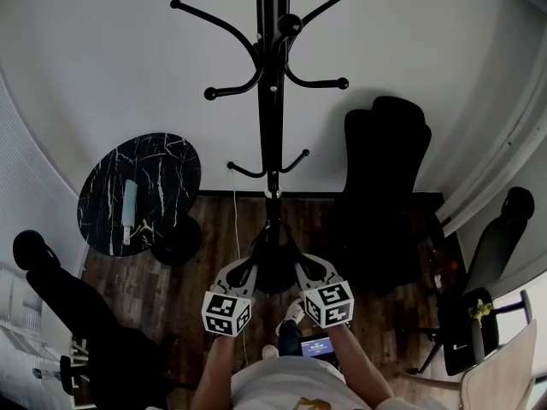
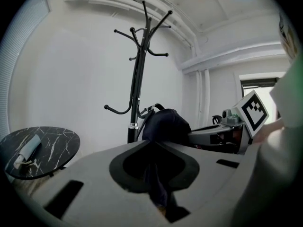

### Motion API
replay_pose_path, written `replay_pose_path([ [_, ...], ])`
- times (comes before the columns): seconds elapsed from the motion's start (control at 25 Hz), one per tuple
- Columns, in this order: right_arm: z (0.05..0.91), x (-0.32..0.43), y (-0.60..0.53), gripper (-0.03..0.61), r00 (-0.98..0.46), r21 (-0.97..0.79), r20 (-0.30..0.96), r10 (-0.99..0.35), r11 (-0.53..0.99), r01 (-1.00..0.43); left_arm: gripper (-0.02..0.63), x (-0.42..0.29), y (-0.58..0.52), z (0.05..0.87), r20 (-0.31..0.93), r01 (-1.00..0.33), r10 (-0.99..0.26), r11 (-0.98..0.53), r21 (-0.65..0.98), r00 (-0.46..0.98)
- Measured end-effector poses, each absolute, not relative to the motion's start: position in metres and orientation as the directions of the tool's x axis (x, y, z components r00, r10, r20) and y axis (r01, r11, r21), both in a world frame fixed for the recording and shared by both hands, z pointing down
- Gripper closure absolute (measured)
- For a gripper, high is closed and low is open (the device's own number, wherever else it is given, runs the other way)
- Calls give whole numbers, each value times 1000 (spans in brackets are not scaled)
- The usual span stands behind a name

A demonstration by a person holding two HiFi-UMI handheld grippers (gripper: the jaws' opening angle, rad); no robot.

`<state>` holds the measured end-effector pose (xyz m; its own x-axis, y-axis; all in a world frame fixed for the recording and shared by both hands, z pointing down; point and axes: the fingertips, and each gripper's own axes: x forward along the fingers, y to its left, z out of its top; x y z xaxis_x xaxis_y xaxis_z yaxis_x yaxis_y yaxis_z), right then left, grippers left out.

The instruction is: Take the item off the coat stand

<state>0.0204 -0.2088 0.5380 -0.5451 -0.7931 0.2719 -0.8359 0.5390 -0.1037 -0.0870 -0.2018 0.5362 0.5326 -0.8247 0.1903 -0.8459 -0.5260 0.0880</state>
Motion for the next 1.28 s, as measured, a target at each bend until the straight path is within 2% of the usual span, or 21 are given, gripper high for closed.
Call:
replay_pose_path([
  [0.68, 511, 11, -178, 537, -523, -70, 188, -832, 519, -852, 578, -100, -173, 506, 40, -840, -846, -520, 153, 531],
  [1.28, 518, 21, -187, 541, -507, -92, 206, -837, 499, -861, 578, -90, -184, 511, 69, -832, -832, -538, 138, 550],
])
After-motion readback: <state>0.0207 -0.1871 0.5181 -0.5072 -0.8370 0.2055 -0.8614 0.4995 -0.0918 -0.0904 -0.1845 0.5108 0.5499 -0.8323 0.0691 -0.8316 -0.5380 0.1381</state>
